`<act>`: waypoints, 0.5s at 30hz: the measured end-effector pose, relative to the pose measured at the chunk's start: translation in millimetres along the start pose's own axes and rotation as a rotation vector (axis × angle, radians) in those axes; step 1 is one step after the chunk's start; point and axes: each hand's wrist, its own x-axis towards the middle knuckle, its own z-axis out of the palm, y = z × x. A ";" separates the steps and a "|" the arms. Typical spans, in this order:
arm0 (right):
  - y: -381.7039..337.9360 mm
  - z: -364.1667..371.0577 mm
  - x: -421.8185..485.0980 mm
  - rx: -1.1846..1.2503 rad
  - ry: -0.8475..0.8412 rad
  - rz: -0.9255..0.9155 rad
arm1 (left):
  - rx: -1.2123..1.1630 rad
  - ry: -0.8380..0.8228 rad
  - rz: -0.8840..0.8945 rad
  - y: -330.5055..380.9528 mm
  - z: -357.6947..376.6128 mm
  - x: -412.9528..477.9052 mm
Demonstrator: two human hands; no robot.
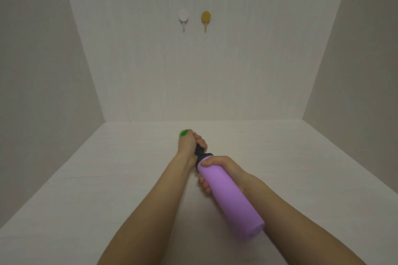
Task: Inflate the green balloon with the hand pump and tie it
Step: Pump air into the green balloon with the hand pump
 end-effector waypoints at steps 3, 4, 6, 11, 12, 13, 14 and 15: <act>-1.7 2.8 1.0 -0.002 0.025 0.003 | 0.028 -0.002 0.007 -2.6 -1.1 -0.2; -1.3 2.7 -0.3 0.005 0.006 0.028 | 0.016 -0.007 0.009 2.8 -2.5 2.4; -0.1 0.8 -4.2 0.001 -0.049 0.066 | -0.011 -0.008 0.024 19.8 -4.6 9.8; 4.3 -5.3 -11.1 -0.057 -0.137 0.099 | -0.049 0.001 0.050 43.3 -10.4 17.3; 4.6 -4.9 -10.9 -0.051 -0.135 0.103 | -0.047 -0.001 0.043 37.7 -9.3 14.8; 3.9 -3.7 -9.7 -0.035 -0.117 0.099 | -0.039 -0.001 0.026 29.0 -7.9 12.3; 2.8 -2.0 -7.7 -0.019 -0.090 0.085 | -0.026 -0.001 0.001 18.7 -6.2 9.5; 1.5 -0.2 -5.6 -0.010 -0.061 0.066 | -0.009 0.002 -0.017 8.7 -5.4 7.8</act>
